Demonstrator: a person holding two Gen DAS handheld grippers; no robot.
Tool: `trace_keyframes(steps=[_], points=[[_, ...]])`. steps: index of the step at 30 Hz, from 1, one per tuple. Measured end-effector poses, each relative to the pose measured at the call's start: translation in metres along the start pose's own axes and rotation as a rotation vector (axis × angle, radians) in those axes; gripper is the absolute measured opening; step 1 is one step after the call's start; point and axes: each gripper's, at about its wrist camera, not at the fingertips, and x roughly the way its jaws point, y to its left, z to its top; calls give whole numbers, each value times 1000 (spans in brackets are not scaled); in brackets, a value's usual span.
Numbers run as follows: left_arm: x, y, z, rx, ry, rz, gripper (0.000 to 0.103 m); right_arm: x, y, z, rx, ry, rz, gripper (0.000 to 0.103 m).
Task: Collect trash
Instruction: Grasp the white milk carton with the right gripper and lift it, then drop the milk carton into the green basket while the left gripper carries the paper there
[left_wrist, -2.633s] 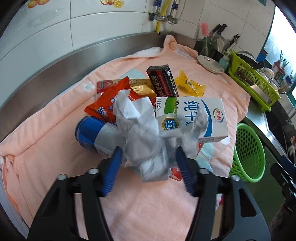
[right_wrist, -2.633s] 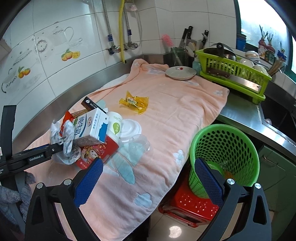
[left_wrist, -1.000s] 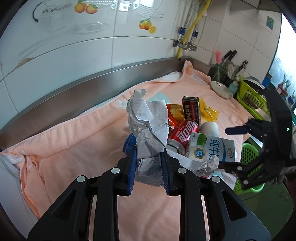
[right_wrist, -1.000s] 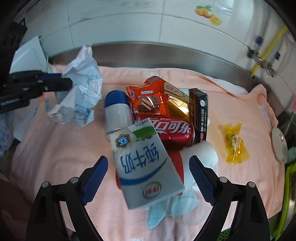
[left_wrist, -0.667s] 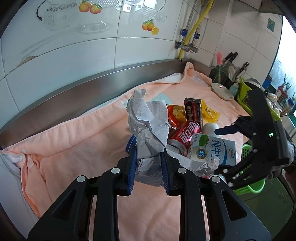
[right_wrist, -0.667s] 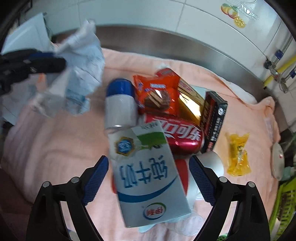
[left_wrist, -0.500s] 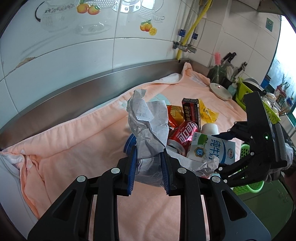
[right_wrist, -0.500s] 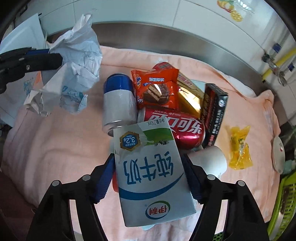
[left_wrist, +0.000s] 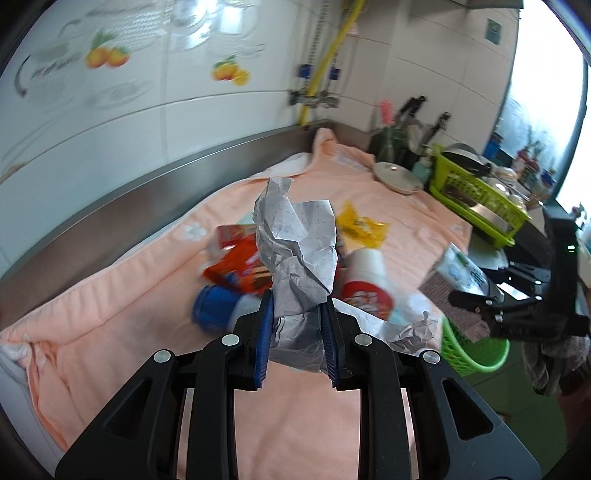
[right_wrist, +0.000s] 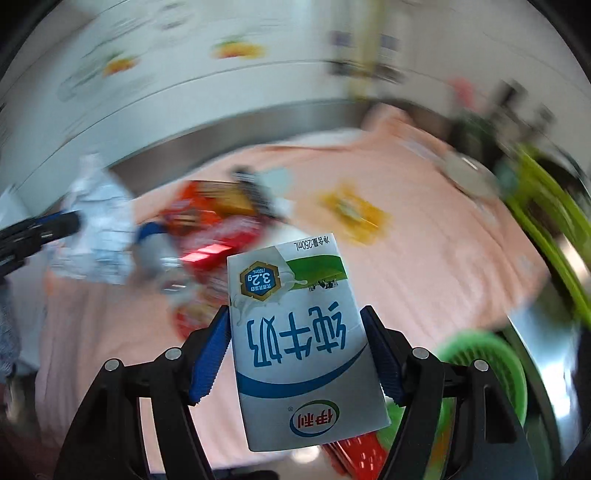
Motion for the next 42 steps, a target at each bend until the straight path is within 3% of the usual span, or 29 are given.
trace_keyframes(steps=[6,12,25,42], points=[[5,-48,11,86,0,-93,24,-12,-98,-63,240,60,-223,68],[13,-91,15,155,0,-147,24,-2,-169,-122,448,115,-311,68],[36,-159,17,271,47,-283,24,54,-214,-162,638,201,-346,68],[78,-232,9,261,92,-244,24,102,-250,-180,625,296,-280,72]])
